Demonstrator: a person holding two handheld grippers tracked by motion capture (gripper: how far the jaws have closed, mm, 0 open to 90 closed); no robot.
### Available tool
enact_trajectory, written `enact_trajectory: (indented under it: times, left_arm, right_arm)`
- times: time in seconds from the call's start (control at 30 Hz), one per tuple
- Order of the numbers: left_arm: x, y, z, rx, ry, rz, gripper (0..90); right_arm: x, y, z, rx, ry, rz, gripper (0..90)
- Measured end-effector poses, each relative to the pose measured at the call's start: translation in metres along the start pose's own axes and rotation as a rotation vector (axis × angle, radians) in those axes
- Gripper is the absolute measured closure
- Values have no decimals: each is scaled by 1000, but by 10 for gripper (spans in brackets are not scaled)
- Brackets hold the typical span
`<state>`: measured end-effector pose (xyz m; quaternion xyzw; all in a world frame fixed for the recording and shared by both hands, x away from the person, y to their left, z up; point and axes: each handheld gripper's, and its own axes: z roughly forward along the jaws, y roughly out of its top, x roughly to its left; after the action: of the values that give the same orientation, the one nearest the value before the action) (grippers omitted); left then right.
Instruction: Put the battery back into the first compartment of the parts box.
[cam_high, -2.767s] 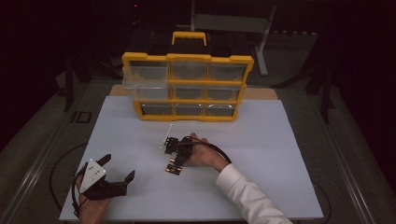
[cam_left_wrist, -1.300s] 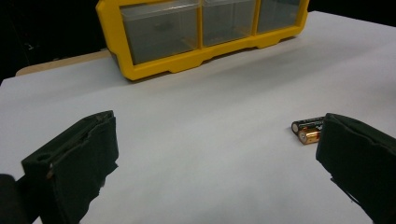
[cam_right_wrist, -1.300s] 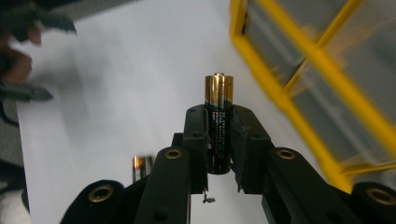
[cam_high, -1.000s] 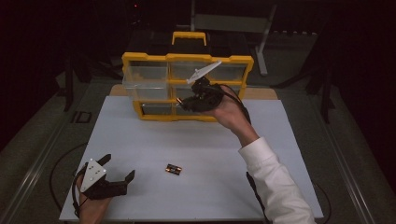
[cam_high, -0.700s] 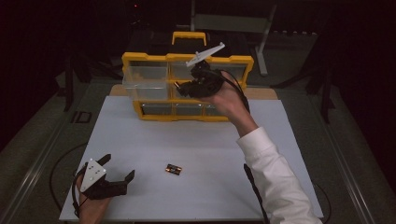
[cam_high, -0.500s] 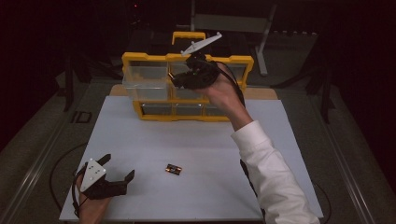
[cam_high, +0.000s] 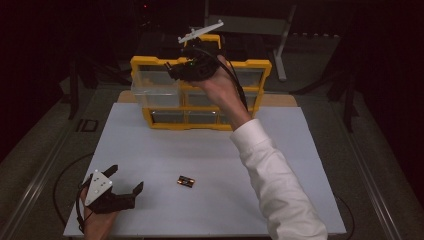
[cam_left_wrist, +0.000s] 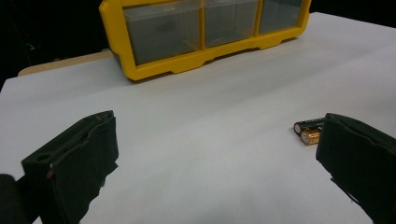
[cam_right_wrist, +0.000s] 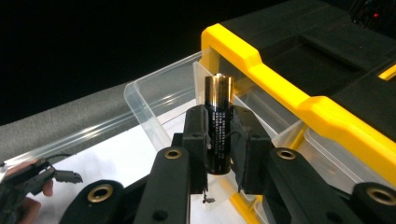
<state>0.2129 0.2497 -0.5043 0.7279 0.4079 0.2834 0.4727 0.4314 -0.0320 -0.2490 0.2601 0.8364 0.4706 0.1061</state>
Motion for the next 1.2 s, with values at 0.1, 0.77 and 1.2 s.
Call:
enact_trajectory:
  times: [0.1, 0.77, 1.2]
  left_arm:
    - [0, 0, 0, 1, 1, 0, 0]
    - [0, 0, 0, 4, 1, 2, 0]
    - [-1, 0, 2, 7, -1, 1, 0]
  right_arm:
    - [-2, -1, 5, -2, 11, 16, 763]
    - [-2, -24, -7, 77, -23, -17, 115]
    - [8, -55, -4, 196, -14, -98, 91]
